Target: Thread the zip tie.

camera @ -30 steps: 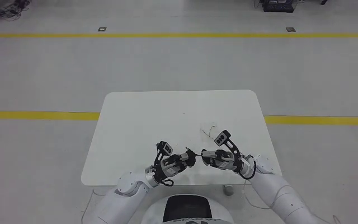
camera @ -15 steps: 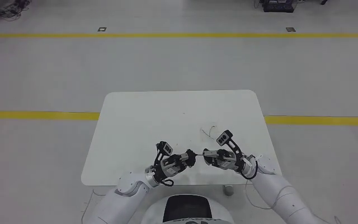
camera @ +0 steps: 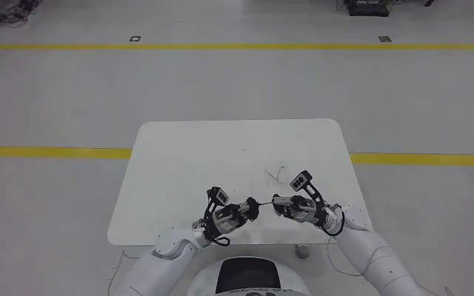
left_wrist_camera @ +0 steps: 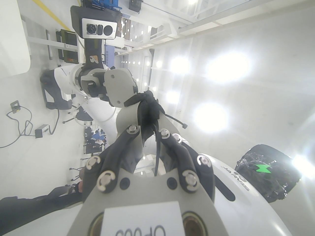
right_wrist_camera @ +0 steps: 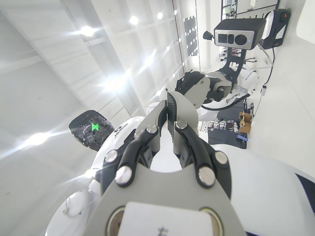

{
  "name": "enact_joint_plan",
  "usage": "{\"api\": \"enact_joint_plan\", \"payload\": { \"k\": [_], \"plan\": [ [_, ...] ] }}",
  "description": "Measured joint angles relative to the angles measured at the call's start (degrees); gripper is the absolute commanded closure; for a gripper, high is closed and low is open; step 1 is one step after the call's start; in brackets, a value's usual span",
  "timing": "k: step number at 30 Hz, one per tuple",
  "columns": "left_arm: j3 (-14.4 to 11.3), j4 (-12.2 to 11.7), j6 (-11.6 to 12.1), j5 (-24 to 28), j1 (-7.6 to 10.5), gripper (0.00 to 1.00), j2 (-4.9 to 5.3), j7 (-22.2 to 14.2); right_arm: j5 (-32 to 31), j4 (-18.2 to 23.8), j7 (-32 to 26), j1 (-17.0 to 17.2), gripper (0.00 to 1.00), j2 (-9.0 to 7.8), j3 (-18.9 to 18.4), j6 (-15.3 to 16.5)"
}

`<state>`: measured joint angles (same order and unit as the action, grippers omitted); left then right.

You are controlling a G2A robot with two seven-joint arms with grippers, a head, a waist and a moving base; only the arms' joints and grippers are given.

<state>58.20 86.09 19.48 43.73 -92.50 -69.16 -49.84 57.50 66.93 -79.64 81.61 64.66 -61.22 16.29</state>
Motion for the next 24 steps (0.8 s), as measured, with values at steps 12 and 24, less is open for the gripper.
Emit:
{"api": "enact_joint_plan", "payload": {
  "k": [12,24],
  "plan": [
    [0.00,0.00,0.00,0.00,0.00,1.00,0.00,0.00,0.27,-0.45,0.00,0.27,1.00,-0.15,-0.70,0.13],
    [0.00,0.00,0.00,0.00,0.00,1.00,0.00,0.00,0.62,-1.05,0.00,0.34,1.00,-0.22,-1.10,0.33]
  ]
}}
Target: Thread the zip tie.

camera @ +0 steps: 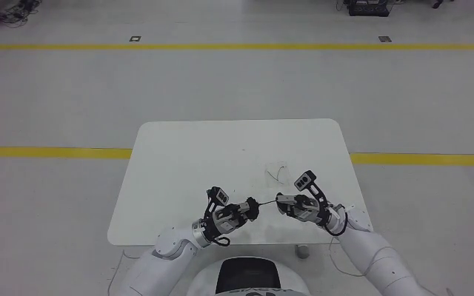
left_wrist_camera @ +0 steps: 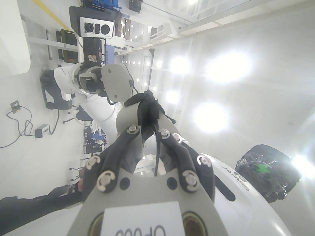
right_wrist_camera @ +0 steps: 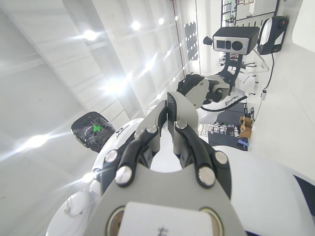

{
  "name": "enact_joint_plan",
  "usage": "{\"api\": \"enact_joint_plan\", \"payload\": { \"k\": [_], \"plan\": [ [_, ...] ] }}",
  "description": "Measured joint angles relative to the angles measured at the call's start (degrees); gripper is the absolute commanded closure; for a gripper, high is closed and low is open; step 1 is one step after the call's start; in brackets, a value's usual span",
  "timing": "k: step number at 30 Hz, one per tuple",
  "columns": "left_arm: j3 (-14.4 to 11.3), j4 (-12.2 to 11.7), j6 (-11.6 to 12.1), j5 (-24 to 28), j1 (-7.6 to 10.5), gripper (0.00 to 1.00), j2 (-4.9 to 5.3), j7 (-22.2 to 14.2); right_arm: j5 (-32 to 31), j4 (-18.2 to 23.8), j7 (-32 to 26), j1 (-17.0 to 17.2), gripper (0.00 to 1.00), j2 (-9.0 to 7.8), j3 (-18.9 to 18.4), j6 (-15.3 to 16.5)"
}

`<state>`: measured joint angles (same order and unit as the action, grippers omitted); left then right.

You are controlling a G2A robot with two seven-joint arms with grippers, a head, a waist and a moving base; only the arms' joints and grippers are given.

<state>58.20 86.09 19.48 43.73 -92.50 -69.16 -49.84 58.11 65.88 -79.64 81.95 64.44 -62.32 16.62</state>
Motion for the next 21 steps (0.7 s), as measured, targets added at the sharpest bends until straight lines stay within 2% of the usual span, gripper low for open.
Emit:
{"api": "enact_joint_plan", "payload": {
  "k": [21],
  "plan": [
    [0.00,0.00,0.00,0.00,0.00,1.00,0.00,0.00,0.13,-0.66,0.00,0.17,1.00,-0.12,-0.92,0.15]
  ]
}}
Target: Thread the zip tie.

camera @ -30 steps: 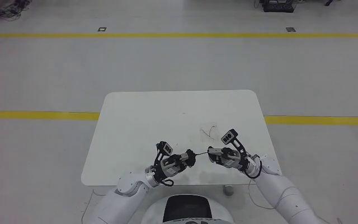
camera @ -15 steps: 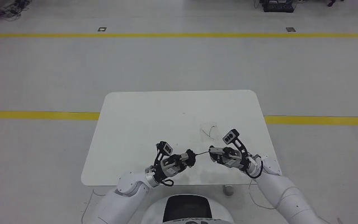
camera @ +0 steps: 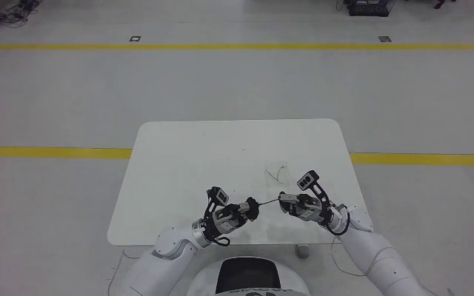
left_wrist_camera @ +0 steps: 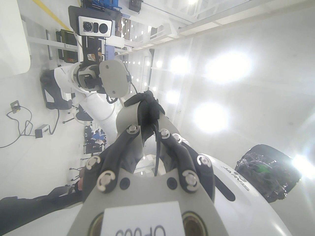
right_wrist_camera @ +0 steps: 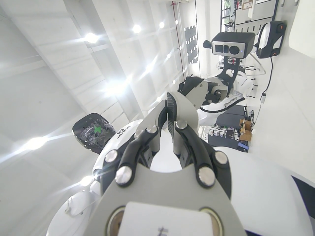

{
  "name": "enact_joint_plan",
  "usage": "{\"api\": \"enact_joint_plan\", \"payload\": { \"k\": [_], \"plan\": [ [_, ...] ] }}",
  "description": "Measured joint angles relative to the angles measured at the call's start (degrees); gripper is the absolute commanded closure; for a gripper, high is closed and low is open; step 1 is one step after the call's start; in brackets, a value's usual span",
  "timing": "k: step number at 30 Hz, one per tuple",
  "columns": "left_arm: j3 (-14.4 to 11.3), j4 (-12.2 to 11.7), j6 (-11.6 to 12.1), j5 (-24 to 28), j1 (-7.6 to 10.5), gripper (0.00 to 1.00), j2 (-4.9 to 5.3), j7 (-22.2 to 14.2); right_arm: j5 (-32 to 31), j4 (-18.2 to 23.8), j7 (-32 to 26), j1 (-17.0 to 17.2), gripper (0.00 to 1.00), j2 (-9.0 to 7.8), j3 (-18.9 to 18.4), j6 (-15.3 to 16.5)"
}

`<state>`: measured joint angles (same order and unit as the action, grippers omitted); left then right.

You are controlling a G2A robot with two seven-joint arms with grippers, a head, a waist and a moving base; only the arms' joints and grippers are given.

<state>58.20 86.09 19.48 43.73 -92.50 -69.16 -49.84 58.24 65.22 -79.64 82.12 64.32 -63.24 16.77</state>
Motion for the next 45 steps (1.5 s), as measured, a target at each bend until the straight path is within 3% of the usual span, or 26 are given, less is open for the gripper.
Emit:
{"api": "enact_joint_plan", "payload": {
  "k": [45],
  "plan": [
    [0.00,0.00,0.00,0.00,0.00,1.00,0.00,0.00,-0.87,-1.89,0.01,0.14,1.00,0.02,-1.51,0.14]
  ]
}}
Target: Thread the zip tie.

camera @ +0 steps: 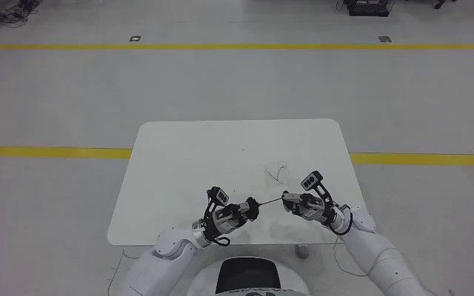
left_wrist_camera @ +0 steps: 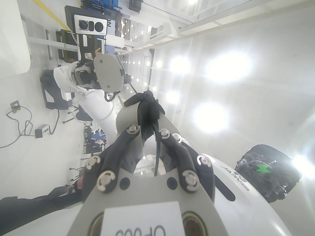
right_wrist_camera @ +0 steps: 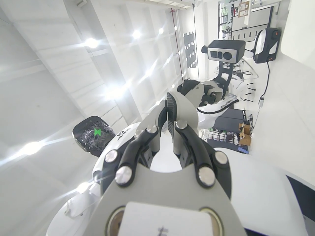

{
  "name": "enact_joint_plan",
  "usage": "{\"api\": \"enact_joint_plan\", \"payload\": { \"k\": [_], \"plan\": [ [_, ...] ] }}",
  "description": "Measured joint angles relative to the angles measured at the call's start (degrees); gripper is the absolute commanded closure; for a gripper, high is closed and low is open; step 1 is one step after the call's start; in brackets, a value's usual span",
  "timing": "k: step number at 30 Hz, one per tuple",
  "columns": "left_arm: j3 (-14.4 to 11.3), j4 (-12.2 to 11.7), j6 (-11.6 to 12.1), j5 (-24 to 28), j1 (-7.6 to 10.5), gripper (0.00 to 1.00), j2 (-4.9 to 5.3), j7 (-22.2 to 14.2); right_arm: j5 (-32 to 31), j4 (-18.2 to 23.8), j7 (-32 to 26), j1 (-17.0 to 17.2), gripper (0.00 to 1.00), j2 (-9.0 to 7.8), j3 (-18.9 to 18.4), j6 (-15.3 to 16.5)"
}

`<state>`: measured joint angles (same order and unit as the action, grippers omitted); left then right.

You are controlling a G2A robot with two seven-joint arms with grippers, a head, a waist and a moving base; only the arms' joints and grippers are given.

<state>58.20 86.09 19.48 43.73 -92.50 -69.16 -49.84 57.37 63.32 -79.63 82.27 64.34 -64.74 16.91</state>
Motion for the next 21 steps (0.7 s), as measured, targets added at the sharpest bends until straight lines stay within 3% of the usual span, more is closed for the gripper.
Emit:
{"api": "enact_joint_plan", "payload": {
  "k": [21],
  "plan": [
    [0.00,0.00,0.00,0.00,0.00,1.00,0.00,0.00,-8.70,-0.41,4.95,-0.78,1.00,0.43,1.52,-0.57]
  ]
}}
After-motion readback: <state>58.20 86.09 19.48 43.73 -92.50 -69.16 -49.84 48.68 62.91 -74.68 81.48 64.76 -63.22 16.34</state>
